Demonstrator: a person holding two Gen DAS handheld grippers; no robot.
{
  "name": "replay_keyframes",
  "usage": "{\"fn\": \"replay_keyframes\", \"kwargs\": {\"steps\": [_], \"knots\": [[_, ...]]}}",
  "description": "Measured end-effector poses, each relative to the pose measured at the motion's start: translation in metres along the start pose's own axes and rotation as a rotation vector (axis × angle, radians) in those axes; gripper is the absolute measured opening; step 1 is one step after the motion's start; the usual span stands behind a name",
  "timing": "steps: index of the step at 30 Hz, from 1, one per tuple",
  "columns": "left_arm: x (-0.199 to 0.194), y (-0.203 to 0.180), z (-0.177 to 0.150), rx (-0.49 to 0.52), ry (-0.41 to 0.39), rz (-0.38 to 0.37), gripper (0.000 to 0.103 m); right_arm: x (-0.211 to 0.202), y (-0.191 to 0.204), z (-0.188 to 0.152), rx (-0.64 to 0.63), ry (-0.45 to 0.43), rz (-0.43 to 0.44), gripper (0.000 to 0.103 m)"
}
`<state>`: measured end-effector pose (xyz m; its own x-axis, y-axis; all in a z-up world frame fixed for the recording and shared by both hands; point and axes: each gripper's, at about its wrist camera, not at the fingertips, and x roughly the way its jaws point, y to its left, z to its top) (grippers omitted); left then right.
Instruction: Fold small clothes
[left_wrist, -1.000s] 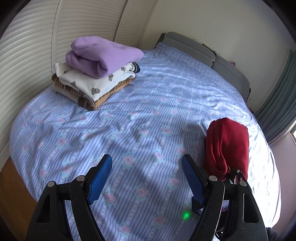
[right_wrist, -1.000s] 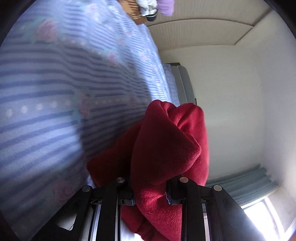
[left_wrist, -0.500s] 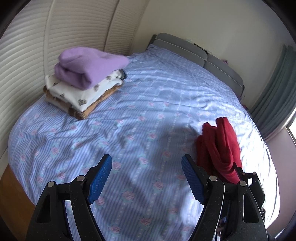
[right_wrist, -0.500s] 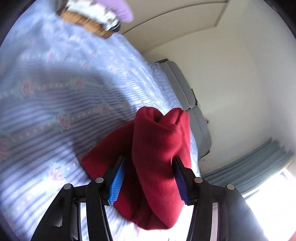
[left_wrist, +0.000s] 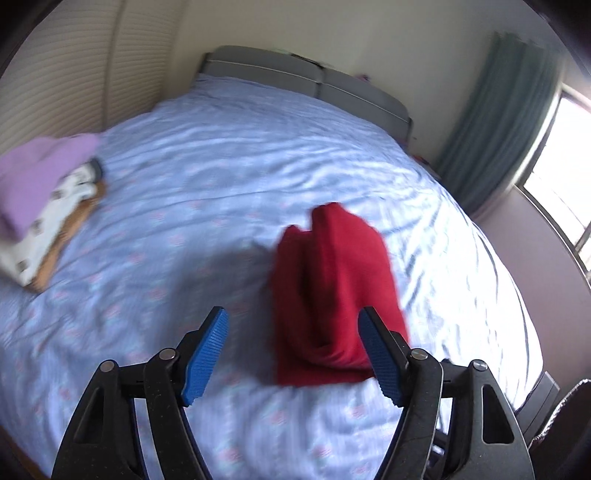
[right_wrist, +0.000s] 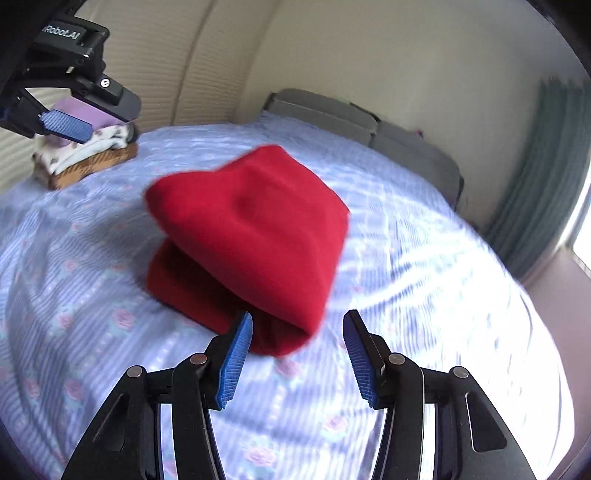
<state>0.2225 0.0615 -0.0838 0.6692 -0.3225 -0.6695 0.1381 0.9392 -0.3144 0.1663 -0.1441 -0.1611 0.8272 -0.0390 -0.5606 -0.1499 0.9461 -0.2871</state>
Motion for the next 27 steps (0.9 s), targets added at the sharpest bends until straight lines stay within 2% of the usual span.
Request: {"fn": "replay_keyframes", "kwargs": {"steps": [1,3,4,10,13,17,24,27], "knots": [[0.007,-0.007,0.003,0.017,0.006,-0.007,0.069,0.002,-0.009,-0.002,0.037,0.004,0.009,0.05],[0.027,-0.022,0.01,0.065,0.033,-0.016,0.057,0.006,-0.023,-0.006,0.111,0.01,0.045,0.05],[0.036,-0.028,0.013,0.082,0.048,-0.017,0.055,0.006,-0.032,-0.009,0.143,0.016,0.062,0.05],[0.08,-0.044,0.023,0.145,0.124,0.026,0.054,0.036,-0.048,-0.025,0.263,0.057,0.146,0.05],[0.094,-0.042,0.018,0.16,0.161,0.056,0.042,0.051,-0.049,-0.03,0.303,0.079,0.202,0.05],[0.105,-0.034,0.008,0.147,0.179,0.069,0.036,0.065,-0.044,-0.028,0.323,0.063,0.262,0.05],[0.116,-0.022,-0.004,0.099,0.183,0.082,0.034,0.076,-0.044,-0.028,0.332,0.068,0.309,0.05],[0.117,-0.021,-0.004,0.093,0.179,0.084,0.034,0.078,-0.037,-0.026,0.294,0.074,0.321,0.043]]}}
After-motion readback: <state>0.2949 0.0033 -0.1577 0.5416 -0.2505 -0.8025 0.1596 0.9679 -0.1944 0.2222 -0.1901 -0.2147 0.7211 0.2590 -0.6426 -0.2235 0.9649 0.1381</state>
